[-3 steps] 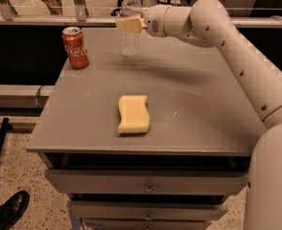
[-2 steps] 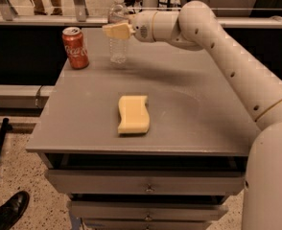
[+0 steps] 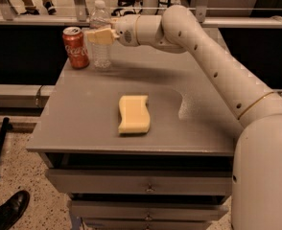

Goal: Move water bottle near coke can

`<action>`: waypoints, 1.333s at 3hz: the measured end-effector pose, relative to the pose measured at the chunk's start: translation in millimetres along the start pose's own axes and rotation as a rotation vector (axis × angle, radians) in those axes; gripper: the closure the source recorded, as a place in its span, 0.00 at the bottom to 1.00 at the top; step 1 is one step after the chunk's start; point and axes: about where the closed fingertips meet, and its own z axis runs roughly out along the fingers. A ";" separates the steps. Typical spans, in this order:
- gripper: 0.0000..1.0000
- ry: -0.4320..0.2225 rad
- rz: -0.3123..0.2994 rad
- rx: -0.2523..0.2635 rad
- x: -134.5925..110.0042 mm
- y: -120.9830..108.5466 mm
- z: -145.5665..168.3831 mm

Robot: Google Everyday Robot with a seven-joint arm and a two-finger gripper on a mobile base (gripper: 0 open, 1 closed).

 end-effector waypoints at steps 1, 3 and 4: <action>0.97 -0.006 -0.063 -0.035 4.2 7.7 17.8; 0.51 -0.008 -0.135 -0.066 5.8 13.4 29.1; 0.20 -0.004 -0.160 -0.080 6.0 14.8 31.2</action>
Offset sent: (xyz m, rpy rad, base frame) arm -0.0006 0.0300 -0.0089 -0.0457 -0.1493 0.0804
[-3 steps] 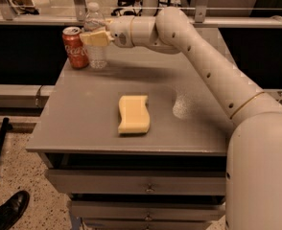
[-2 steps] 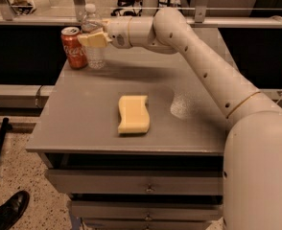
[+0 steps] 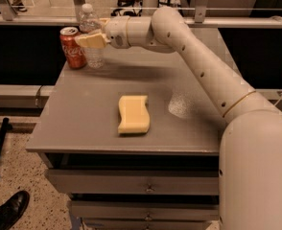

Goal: Move water bottle near coke can

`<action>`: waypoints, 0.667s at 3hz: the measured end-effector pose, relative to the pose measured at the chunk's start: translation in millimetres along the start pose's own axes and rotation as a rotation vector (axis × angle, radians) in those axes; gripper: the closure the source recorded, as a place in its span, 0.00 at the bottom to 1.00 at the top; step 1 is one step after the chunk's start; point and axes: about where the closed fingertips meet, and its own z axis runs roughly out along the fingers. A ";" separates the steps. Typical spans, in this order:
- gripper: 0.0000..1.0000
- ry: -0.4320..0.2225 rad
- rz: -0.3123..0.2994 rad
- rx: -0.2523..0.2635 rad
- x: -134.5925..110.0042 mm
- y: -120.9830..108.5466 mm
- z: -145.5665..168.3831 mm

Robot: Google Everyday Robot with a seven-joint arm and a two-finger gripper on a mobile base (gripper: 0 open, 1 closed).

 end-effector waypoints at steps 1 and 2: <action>0.00 0.002 -0.012 -0.007 -0.1 0.6 1.1; 0.00 0.009 -0.027 0.002 -2.2 -4.6 -5.4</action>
Offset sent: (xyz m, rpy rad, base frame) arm 0.0044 -0.0101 0.0045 -0.0177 -0.0338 -0.0016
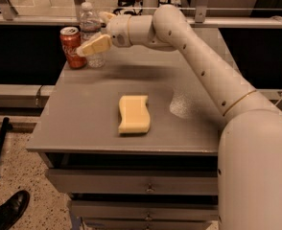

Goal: Move water bottle near coke can

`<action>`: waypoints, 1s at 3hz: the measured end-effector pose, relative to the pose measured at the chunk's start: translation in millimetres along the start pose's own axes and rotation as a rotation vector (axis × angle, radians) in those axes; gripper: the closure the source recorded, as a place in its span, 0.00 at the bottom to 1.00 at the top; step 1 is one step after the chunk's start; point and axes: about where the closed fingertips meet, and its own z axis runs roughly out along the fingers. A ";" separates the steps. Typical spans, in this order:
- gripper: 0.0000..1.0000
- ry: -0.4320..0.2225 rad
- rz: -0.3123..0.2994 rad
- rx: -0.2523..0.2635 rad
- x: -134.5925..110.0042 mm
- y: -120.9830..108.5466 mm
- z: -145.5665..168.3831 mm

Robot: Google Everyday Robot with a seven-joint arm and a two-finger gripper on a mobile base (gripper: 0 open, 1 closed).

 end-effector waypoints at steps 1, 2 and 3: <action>0.00 0.015 -0.025 0.021 -3.6 -10.8 -14.1; 0.00 0.082 -0.092 0.093 -17.2 -42.5 -71.6; 0.00 0.126 -0.150 0.171 -29.5 -71.1 -123.7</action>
Offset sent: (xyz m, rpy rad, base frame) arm 0.0296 -0.1281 0.0545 -0.1554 -0.1170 -0.1477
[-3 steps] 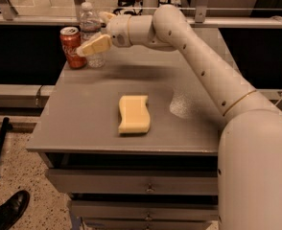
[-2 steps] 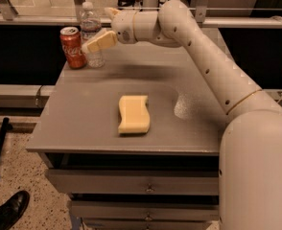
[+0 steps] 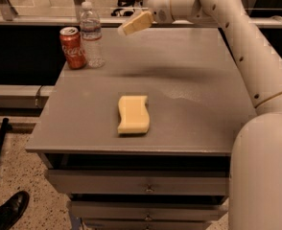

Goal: Move water bottle near coke can

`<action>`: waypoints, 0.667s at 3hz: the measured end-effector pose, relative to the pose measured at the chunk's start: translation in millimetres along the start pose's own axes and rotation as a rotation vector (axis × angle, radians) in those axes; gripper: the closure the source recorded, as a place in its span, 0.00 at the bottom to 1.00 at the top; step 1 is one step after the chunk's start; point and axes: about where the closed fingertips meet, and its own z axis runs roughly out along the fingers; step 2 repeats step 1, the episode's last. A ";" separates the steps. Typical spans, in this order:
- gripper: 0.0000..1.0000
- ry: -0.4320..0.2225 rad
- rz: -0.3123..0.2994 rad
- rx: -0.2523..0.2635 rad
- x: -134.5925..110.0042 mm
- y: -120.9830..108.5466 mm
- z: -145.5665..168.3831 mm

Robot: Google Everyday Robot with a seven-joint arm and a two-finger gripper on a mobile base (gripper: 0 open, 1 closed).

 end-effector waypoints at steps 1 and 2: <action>0.00 -0.001 0.000 0.000 -0.3 -0.1 0.1; 0.00 -0.001 0.000 0.000 -0.3 -0.1 0.1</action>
Offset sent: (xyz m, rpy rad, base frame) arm 0.0000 0.0000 0.0000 0.0000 0.0000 0.0000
